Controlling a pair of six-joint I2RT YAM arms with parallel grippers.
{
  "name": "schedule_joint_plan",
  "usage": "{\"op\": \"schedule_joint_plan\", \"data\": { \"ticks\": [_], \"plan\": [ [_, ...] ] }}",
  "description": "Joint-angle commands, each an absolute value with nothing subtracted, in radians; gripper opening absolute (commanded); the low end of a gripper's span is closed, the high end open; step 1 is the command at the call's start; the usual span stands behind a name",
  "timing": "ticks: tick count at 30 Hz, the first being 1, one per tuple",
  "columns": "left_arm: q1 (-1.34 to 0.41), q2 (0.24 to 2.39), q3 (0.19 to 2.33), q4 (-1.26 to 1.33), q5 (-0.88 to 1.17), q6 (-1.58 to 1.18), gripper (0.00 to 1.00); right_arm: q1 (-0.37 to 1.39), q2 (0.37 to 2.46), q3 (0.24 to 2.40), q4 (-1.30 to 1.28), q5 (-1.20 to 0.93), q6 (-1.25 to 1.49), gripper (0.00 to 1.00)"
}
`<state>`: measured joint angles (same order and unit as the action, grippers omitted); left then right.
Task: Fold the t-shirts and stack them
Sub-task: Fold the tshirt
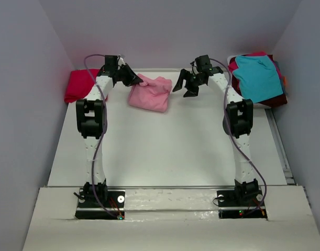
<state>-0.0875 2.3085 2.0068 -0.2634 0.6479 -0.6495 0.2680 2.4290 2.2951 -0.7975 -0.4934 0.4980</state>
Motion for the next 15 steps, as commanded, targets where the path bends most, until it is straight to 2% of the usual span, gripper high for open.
{"op": "schedule_joint_plan", "data": {
  "ticks": [1, 7, 9, 10, 11, 14, 15],
  "plan": [
    [-0.061, 2.35, 2.129, -0.187, 0.689, -0.686, 0.06, 0.268, 2.372, 2.26, -0.753, -0.485, 0.52, 0.82],
    [-0.031, 2.467, 2.223, -0.144, 0.689, -0.742, 0.06, 0.268, 2.31, 2.111, -0.72, -0.491, 0.512, 0.82],
    [-0.031, 2.5, 2.263, -0.16, 0.663, -0.742, 0.25, 0.268, 2.275, 2.068, -0.706, -0.488, 0.508, 0.82],
    [-0.031, 2.508, 2.269, -0.158, 0.644, -0.745, 0.39, 0.268, 2.266, 2.05, -0.698, -0.486, 0.506, 0.82],
    [-0.031, 2.52, 2.27, -0.15, 0.634, -0.744, 0.62, 0.268, 2.254, 2.028, -0.696, -0.485, 0.502, 0.82],
    [-0.031, 2.53, 2.27, -0.147, 0.614, -0.72, 0.74, 0.268, 2.241, 2.011, -0.699, -0.485, 0.497, 0.82],
    [-0.031, 2.528, 2.264, -0.146, 0.604, -0.713, 0.86, 0.268, 2.235, 2.01, -0.701, -0.482, 0.495, 0.82]
  ]
}}
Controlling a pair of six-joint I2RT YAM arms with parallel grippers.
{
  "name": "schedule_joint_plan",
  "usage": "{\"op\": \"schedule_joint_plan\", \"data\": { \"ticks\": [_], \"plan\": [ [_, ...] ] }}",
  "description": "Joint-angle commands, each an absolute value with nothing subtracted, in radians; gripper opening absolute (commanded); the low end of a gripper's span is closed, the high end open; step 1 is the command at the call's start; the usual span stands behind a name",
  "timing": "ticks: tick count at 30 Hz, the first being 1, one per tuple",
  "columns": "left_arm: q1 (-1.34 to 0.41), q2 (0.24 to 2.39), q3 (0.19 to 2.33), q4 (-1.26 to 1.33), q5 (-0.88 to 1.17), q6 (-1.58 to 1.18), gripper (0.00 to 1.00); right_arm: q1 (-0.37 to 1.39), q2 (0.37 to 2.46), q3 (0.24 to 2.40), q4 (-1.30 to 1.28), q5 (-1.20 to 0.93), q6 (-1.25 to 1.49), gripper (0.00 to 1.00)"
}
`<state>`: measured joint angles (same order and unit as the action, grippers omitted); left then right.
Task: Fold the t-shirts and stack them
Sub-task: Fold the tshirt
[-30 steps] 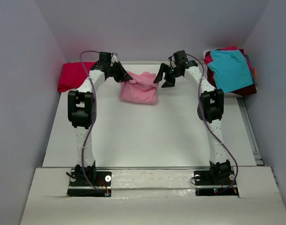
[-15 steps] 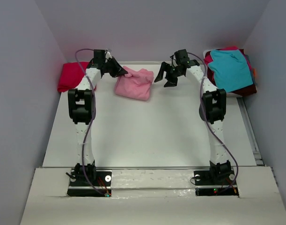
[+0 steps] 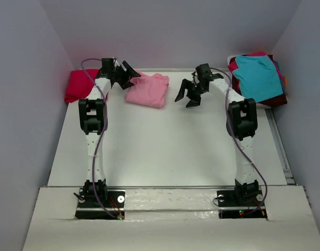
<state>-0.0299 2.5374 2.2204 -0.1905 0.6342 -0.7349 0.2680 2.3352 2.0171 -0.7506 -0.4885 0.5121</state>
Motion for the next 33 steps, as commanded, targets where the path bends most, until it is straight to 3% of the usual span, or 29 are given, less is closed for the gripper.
{"op": "schedule_joint_plan", "data": {
  "ticks": [1, 6, 10, 21, 33],
  "plan": [
    [-0.031, 2.526, 2.258, -0.146, 0.598, -0.706, 0.91, 0.268, 2.23, 2.008, -0.701, -0.482, 0.495, 0.82],
    [-0.044, 2.418, 2.135, -0.126, 0.539, -0.637, 0.94, 0.268, 2.212, 2.002, -0.692, -0.485, 0.509, 0.82],
    [-0.072, 2.309, 2.105, -0.253, 0.444, -0.525, 0.94, 0.287, 2.229, 2.031, -0.673, -0.498, 0.529, 0.82],
    [-0.091, 2.016, 1.769, -0.38, 0.106, -0.449, 0.94, 0.327, 2.437, 2.218, -0.612, -0.593, 0.591, 0.8],
    [-0.12, 2.105, 1.778, -0.52, -0.089, -0.526, 0.94, 0.336, 2.54, 2.27, -0.502, -0.692, 0.666, 0.78]
  ]
}}
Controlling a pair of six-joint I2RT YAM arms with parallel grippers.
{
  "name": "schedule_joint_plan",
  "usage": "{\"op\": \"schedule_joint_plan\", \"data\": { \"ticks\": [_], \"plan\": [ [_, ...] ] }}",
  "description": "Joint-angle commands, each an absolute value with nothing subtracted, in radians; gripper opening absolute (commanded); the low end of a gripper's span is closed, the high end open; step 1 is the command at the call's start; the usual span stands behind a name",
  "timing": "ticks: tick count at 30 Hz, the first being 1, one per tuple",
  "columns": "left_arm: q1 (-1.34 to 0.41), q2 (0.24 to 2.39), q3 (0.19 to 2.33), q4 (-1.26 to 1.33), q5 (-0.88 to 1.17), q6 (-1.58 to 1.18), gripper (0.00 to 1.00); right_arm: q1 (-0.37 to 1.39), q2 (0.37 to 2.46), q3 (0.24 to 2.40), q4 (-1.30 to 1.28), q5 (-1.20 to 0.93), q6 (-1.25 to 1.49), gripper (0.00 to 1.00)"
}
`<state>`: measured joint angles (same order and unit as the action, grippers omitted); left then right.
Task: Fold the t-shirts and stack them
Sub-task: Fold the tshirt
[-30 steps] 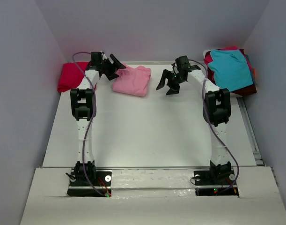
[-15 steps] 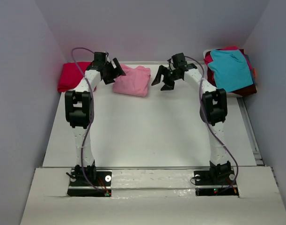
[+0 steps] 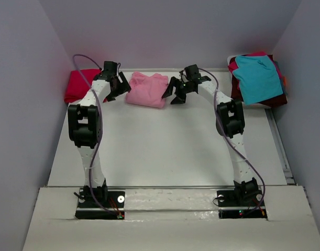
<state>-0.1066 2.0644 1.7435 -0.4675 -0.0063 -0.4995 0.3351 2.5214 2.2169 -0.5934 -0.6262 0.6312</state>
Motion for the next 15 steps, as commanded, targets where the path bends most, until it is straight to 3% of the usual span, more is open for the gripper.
{"op": "schedule_joint_plan", "data": {
  "ticks": [1, 15],
  "plan": [
    [-0.12, 2.117, 1.787, -0.522, -0.084, -0.528, 0.94, 0.336, 2.543, 2.27, -0.496, -0.693, 0.669, 0.78],
    [-0.12, 2.255, 1.865, -0.45, -0.037, -0.503, 0.9, 0.345, 2.586, 2.255, -0.422, -0.756, 0.736, 0.63]
  ]
}}
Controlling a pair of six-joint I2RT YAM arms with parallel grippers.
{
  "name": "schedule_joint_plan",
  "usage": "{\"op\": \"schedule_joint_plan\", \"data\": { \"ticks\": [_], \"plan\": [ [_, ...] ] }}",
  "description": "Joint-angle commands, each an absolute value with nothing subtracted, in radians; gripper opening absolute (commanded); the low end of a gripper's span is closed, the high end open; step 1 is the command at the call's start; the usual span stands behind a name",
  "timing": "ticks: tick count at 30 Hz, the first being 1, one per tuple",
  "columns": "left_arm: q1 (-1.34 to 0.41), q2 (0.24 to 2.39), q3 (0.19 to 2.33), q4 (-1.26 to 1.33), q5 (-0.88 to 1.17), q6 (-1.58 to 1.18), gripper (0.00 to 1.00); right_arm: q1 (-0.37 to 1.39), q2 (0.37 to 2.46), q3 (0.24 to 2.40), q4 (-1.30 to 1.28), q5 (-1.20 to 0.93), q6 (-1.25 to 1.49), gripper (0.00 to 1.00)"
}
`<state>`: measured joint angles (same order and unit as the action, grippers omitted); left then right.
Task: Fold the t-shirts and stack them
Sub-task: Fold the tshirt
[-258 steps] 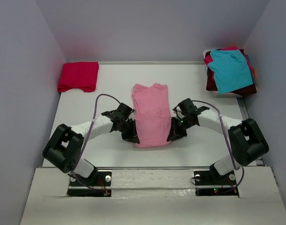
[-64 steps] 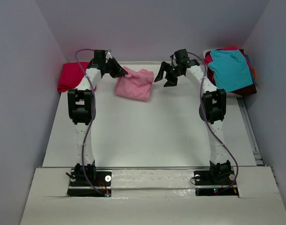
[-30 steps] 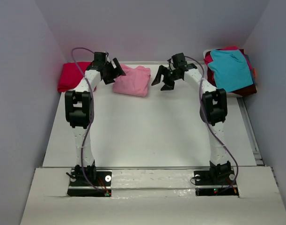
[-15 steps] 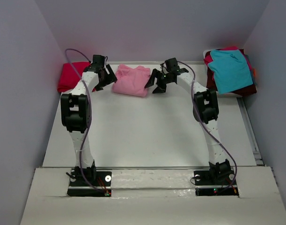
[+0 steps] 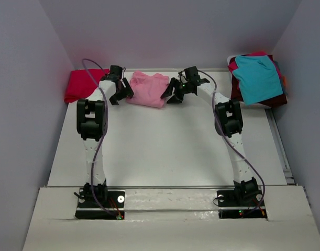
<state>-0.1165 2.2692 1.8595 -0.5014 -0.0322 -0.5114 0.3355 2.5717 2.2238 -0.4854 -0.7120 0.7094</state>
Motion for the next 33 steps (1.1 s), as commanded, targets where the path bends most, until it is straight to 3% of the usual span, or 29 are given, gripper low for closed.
{"op": "schedule_joint_plan", "data": {
  "ticks": [1, 8, 17, 33],
  "plan": [
    [-0.111, 2.246, 1.841, -0.392, -0.019, -0.502, 0.9, 0.354, 2.586, 2.25, -0.417, -0.761, 0.738, 0.63],
    [-0.11, 2.093, 1.645, -0.144, 0.055, -0.503, 0.89, 0.354, 2.577, 2.209, -0.411, -0.767, 0.735, 0.63],
    [-0.092, 2.072, 1.591, -0.026, 0.124, -0.477, 0.88, 0.354, 2.583, 2.198, -0.405, -0.775, 0.744, 0.63],
    [-0.074, 2.164, 1.569, 0.043, 0.21, -0.505, 0.71, 0.354, 2.615, 2.209, -0.361, -0.813, 0.791, 0.58]
  ]
}}
